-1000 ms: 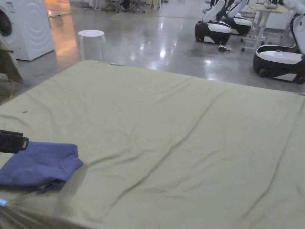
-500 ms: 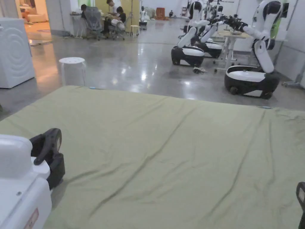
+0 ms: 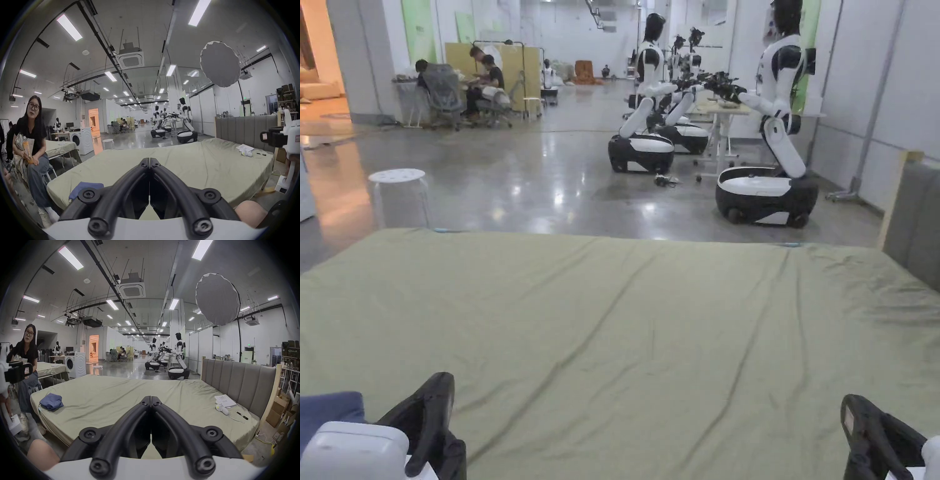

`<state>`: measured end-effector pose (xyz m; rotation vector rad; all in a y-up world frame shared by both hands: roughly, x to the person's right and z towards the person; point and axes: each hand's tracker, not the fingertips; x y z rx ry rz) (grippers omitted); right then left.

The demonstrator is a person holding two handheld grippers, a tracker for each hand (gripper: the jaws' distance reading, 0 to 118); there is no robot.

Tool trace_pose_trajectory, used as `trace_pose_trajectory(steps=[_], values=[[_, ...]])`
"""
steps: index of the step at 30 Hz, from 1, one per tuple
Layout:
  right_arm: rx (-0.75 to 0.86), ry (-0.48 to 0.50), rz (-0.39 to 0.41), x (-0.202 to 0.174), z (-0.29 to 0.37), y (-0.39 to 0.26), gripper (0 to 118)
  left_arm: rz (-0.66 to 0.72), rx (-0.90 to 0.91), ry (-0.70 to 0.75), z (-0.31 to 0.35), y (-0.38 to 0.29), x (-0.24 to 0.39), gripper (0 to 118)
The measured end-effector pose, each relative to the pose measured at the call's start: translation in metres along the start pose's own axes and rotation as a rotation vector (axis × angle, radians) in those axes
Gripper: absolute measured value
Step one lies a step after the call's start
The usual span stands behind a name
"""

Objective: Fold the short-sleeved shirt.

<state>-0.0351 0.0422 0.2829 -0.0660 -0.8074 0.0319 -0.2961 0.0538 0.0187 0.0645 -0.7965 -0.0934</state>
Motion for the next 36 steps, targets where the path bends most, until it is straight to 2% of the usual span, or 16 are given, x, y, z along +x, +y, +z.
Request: trace_pose_trajectory(steps=[12, 23, 24, 25, 26, 27, 28, 29, 30, 31, 36], values=[[0.022, -0.039, -0.009, -0.003, 0.004, 0.001, 0, -0.046, -0.005, 0.029, -0.003, 0.003, 0.000, 0], [0.040, -0.046, 0.000, -0.008, 0.005, 0.004, 1, -0.024, -0.016, 0.053, -0.004, 0.001, -0.008, 0], [0.042, -0.046, 0.002, -0.008, 0.006, 0.005, 4, -0.022, -0.013, 0.058, -0.004, 0.000, -0.008, 6], [0.043, -0.048, 0.005, -0.009, 0.006, 0.005, 17, -0.019, -0.012, 0.062, -0.005, 0.000, -0.009, 25], [0.045, -0.053, 0.010, -0.010, 0.007, 0.005, 55, -0.015, -0.013, 0.066, -0.005, 0.000, -0.009, 75], [0.049, -0.060, 0.017, -0.011, 0.008, 0.005, 100, -0.008, -0.020, 0.064, -0.007, -0.001, -0.010, 115], [0.042, -0.063, 0.029, -0.011, 0.007, 0.004, 118, -0.001, -0.050, 0.061, -0.011, -0.001, -0.009, 114], [0.007, -0.071, 0.040, -0.012, 0.003, 0.003, 116, 0.010, -0.094, 0.058, -0.015, -0.003, -0.008, 117], [0.124, -0.063, 0.107, -0.015, 0.004, 0.009, 118, -0.024, -0.047, 0.089, -0.008, -0.008, -0.006, 117], [0.050, -0.073, 0.062, -0.018, 0.002, 0.005, 118, -0.001, -0.041, 0.062, -0.008, -0.011, -0.001, 117], [0.064, -0.075, 0.048, -0.012, 0.009, 0.003, 118, 0.013, -0.024, -0.021, -0.008, -0.009, 0.000, 117]])
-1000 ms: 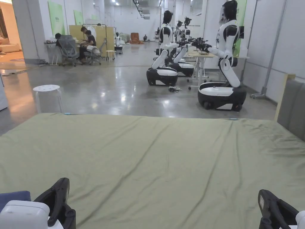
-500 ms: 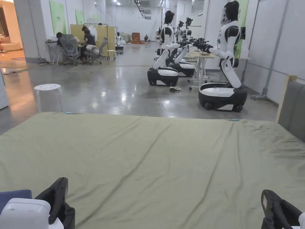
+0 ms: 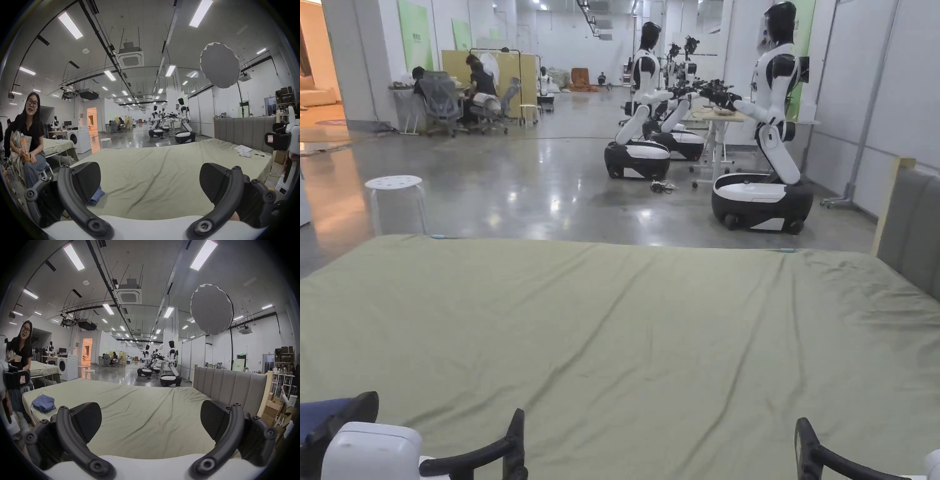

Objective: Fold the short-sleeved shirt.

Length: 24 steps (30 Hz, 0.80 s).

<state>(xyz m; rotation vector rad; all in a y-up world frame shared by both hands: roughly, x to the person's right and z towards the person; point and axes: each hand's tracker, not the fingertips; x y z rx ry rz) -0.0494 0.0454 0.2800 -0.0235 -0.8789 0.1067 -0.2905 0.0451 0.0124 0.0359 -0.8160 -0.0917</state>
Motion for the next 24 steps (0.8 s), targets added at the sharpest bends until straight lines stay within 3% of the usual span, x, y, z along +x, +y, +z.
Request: trace_pose_trajectory(steps=[6, 16, 21, 24], values=[[0.008, -0.008, 0.009, 0.001, 0.003, -0.002, 118, 0.028, 0.014, 0.010, 0.001, 0.005, 0.007, 117], [-0.009, 0.000, 0.003, 0.001, 0.004, -0.003, 118, -0.065, 0.037, -0.011, 0.010, 0.021, 0.017, 117], [-0.029, 0.017, -0.011, 0.000, 0.003, -0.004, 118, -0.014, 0.050, 0.063, 0.016, 0.033, 0.021, 117], [-0.043, 0.032, -0.030, 0.000, 0.002, -0.003, 118, 0.011, 0.055, 0.023, 0.017, 0.039, 0.020, 117]])
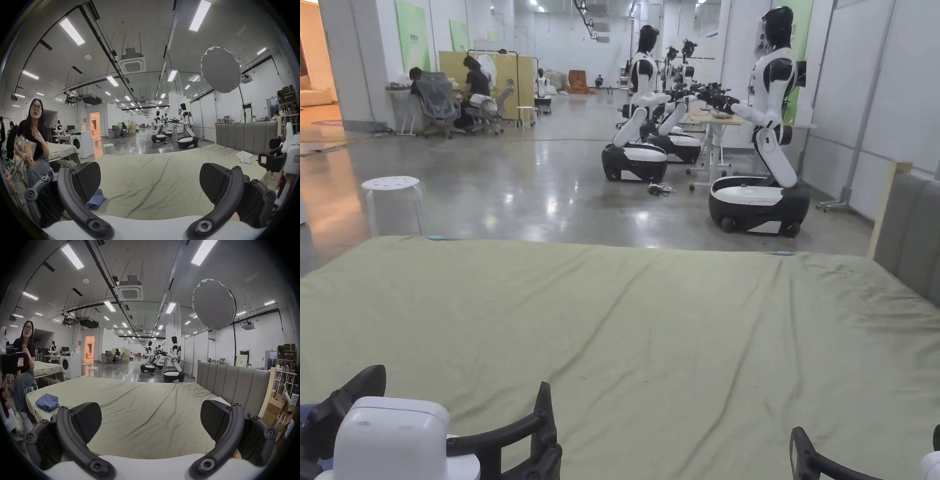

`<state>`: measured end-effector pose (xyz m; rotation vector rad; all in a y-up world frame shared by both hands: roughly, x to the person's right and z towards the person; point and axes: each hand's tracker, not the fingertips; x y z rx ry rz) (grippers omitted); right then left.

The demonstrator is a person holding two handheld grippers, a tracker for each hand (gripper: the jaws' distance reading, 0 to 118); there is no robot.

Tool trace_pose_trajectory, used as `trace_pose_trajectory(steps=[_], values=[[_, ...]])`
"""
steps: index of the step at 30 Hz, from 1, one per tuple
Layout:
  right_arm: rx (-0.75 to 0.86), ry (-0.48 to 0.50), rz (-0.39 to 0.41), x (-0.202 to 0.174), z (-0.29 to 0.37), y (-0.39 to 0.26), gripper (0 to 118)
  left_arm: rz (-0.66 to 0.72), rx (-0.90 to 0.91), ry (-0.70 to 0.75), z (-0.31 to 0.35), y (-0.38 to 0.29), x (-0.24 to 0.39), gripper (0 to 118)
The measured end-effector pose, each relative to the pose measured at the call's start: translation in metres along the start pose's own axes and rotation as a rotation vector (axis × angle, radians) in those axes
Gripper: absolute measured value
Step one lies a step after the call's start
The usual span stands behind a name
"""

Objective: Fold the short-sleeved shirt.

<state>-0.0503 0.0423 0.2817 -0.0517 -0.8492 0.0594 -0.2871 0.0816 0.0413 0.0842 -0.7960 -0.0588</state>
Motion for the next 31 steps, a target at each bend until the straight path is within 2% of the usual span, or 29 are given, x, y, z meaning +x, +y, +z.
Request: trace_pose_trajectory(steps=[4, 13, 20, 25, 31], values=[[-0.003, -0.008, 0.010, 0.000, 0.000, 0.000, 118, 0.046, -0.036, 0.008, 0.001, 0.005, -0.001, 117], [-0.002, -0.008, 0.018, -0.001, 0.001, 0.000, 118, 0.020, -0.054, 0.075, -0.001, 0.009, -0.005, 117], [0.001, -0.007, 0.024, -0.003, 0.001, 0.001, 118, 0.029, -0.048, 0.044, 0.000, 0.014, -0.008, 117], [0.001, -0.005, 0.026, -0.003, 0.002, 0.001, 118, -0.010, 0.054, 0.114, 0.002, 0.012, -0.003, 117], [0.004, 0.001, 0.025, -0.003, 0.002, 0.002, 118, 0.048, -0.008, 0.098, 0.002, 0.014, -0.004, 117]])
